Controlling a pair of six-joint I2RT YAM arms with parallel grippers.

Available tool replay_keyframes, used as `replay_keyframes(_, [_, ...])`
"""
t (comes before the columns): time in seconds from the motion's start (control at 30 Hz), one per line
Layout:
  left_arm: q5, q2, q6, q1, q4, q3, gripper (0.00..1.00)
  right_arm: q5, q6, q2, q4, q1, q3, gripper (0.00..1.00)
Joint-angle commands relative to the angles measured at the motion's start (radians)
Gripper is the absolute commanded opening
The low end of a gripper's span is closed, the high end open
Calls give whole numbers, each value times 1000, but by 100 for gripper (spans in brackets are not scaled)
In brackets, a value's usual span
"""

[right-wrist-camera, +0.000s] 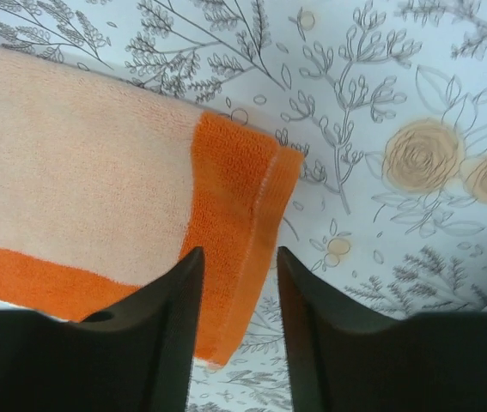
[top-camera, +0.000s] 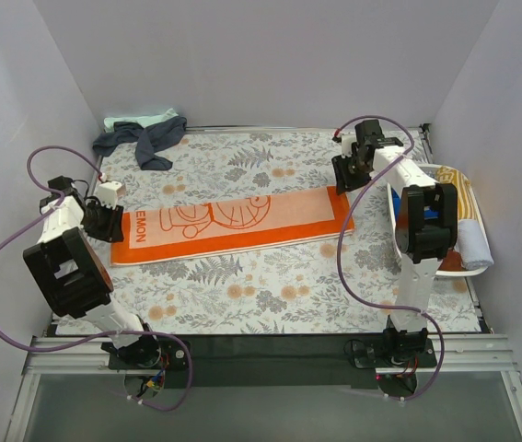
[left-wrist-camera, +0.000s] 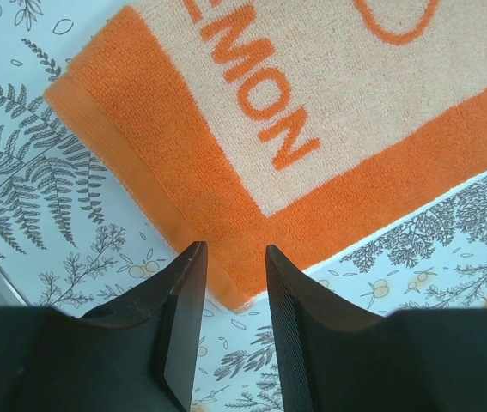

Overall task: Roll the towels
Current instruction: Fold the towel

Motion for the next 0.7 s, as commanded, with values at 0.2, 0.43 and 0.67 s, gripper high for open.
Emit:
replay_keyframes(0.2, [63,-52,-1,2,-34,10,38,11,85,-54,-15,2,-170,52])
replay_keyframes(0.43, [72,-42,-10,3,-35,28,39,-29,99,-15,-16,14,-209,45])
replay_keyframes(0.67, [92,-33,-36,3,-41,53,40,-54,69,-18,-28,42,-203,24])
